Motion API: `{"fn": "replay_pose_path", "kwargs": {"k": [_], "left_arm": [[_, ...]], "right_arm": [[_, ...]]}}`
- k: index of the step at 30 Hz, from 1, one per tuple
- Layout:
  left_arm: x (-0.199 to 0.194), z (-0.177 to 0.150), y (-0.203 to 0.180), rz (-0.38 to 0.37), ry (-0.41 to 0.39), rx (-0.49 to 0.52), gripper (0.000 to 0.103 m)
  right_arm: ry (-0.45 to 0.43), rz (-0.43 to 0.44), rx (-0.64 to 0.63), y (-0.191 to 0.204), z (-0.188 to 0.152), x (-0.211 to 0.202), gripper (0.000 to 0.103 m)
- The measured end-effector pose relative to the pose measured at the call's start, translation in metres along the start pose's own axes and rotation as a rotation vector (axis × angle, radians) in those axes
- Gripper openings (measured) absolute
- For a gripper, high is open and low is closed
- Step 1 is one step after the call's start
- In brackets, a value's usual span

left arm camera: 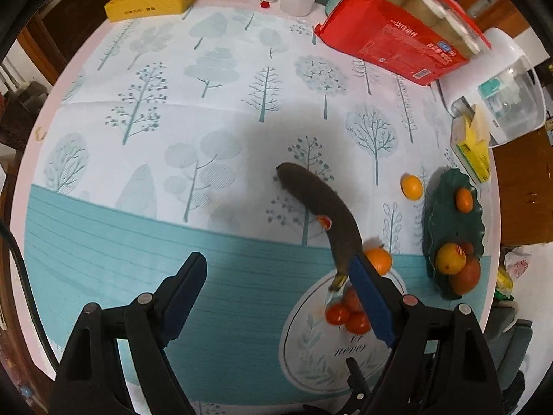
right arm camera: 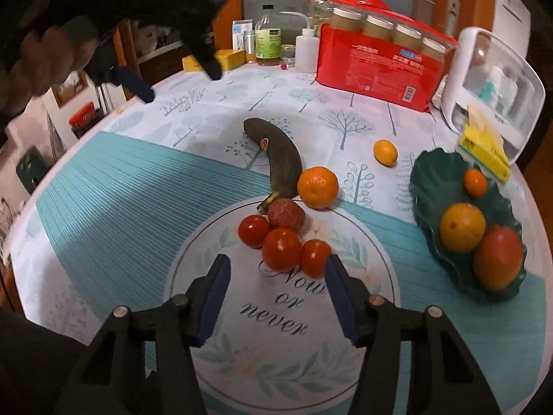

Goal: Organize fruits
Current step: 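Move the open left gripper down around the dark banana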

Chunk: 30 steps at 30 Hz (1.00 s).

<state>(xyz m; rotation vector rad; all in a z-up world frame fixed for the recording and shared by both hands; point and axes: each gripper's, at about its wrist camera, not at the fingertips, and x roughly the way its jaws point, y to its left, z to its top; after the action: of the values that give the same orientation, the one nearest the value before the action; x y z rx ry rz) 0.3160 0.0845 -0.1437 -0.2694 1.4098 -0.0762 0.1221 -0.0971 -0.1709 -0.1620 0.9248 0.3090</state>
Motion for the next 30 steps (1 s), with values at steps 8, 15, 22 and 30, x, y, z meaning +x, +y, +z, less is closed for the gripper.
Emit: {"fn": "replay_pose_path", "kwargs": {"k": [8, 15, 22, 30], "left_arm": [[0.046, 0.023, -0.021, -0.017, 0.089, -0.044, 0.083], [0.077, 0.036, -0.041, -0.015, 0.133, -0.07, 0.082], [0.101, 0.048, -0.054, 0.036, 0.156, -0.086, 0.076], [0.122, 0.053, -0.061, 0.079, 0.164, -0.092, 0.067]], "right_arm": [[0.024, 0.015, -0.112, -0.003, 0.005, 0.016, 0.045], [0.014, 0.055, -0.197, -0.01, 0.01, 0.02, 0.041], [0.015, 0.151, -0.288, -0.01, 0.013, 0.024, 0.035], [0.013, 0.177, -0.317, -0.006, 0.012, 0.028, 0.031]]}}
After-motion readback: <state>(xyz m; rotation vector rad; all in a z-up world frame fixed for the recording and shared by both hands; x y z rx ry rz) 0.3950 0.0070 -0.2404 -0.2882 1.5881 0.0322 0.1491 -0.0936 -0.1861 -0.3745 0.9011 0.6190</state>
